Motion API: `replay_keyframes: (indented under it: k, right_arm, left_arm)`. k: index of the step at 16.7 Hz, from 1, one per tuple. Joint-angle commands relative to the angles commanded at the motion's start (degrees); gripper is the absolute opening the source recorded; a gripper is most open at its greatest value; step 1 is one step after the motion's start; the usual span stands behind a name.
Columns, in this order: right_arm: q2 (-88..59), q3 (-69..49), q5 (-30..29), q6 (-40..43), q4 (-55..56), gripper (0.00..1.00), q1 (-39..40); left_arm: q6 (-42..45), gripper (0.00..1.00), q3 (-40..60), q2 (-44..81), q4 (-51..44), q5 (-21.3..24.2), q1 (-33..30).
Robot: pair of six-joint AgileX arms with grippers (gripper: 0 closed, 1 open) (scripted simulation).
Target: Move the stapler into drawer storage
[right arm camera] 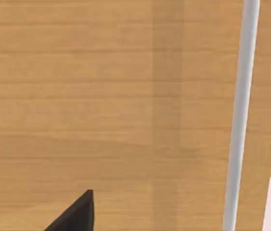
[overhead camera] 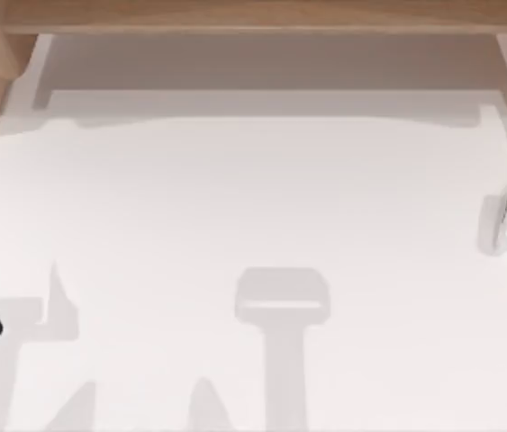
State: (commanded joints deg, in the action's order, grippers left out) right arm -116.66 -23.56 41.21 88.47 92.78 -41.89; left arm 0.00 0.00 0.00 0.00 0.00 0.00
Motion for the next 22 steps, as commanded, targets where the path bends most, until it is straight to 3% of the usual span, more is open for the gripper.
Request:
replay_keyframes:
  k: [8, 13, 18, 22]
  right_arm:
    - [5.4, 5.0, -1.7, -3.3, -3.8, 1.00, 12.6]
    - [8.2, 1.1, -6.4, -7.9, -11.1, 1.00, 23.1]
    - [8.2, -7.9, -13.2, -17.2, -25.9, 1.00, 31.9]
    - [6.8, -17.9, -18.8, -29.2, -43.1, 1.00, 37.9]
  left_arm:
    - [0.0, 1.00, 0.0, 0.0, 0.0, 0.0, 0.0]
    - [0.0, 1.00, 0.0, 0.0, 0.0, 0.0, 0.0]
    - [0.0, 1.00, 0.0, 0.0, 0.0, 0.0, 0.0]
    - [0.0, 1.00, 0.0, 0.0, 0.0, 0.0, 0.0]
